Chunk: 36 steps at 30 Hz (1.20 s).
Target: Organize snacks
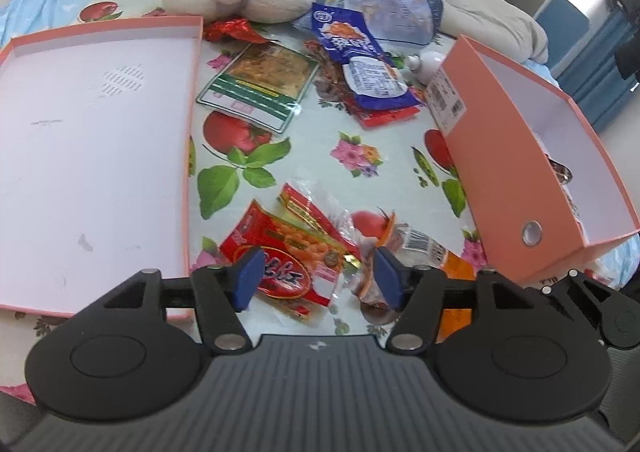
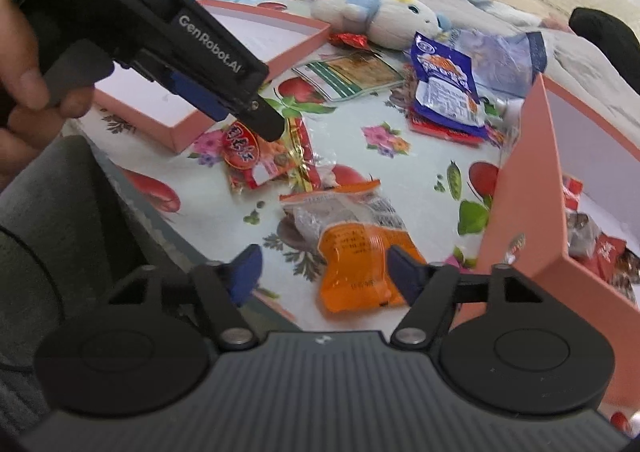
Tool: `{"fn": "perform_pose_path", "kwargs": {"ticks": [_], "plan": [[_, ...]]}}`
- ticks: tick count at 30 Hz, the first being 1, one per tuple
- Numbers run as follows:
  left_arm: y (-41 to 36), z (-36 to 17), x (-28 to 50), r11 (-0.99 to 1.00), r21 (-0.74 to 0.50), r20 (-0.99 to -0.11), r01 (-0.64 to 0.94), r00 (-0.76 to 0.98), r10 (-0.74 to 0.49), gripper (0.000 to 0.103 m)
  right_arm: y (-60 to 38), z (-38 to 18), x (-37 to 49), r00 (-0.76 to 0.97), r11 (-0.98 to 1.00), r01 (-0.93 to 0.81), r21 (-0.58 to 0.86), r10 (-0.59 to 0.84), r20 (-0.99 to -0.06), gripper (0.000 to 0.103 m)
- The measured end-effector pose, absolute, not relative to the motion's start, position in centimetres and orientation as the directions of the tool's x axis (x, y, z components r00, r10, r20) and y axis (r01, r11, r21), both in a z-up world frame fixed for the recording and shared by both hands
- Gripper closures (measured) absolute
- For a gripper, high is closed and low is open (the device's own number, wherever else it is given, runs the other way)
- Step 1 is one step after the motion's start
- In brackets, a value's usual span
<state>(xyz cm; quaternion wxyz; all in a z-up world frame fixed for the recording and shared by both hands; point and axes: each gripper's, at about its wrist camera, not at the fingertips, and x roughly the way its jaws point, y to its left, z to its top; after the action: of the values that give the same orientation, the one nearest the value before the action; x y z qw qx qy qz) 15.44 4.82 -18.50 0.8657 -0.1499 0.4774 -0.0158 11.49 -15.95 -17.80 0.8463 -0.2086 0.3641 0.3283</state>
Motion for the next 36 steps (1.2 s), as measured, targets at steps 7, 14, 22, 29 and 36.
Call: {"fn": "perform_pose_path", "kwargs": {"ticks": [7,14,22,29,36], "plan": [[5.0,-18.8,16.2,0.954,-0.271,-0.833,-0.130,0.528,-0.165,0.026,-14.5,-18.0,13.2,0.525,0.665,-0.730,-0.160,0.395,-0.754,0.015],[4.8,-19.3,16.8,0.955,-0.263,-0.852,-0.137,0.498,-0.163,0.026,-13.3,-19.7,15.5,0.479,0.650,-0.744,-0.153,0.360,-0.800,0.015],[4.2,-20.1,17.7,0.963,-0.235,-0.879,-0.131,0.452,-0.153,0.018,-14.6,-21.7,17.0,0.426,0.690,-0.721,-0.068,0.363,-0.829,0.015],[3.1,-22.1,18.7,0.977,-0.191,-0.916,-0.092,0.376,-0.144,0.010,-15.6,-21.6,17.1,0.428,0.722,-0.692,-0.026,0.382,-0.819,0.036],[2.6,-23.5,19.0,0.982,-0.161,-0.925,-0.101,0.362,-0.115,0.008,-15.9,-21.4,15.9,0.481,0.743,-0.664,-0.080,0.343,-0.807,0.043]]}}
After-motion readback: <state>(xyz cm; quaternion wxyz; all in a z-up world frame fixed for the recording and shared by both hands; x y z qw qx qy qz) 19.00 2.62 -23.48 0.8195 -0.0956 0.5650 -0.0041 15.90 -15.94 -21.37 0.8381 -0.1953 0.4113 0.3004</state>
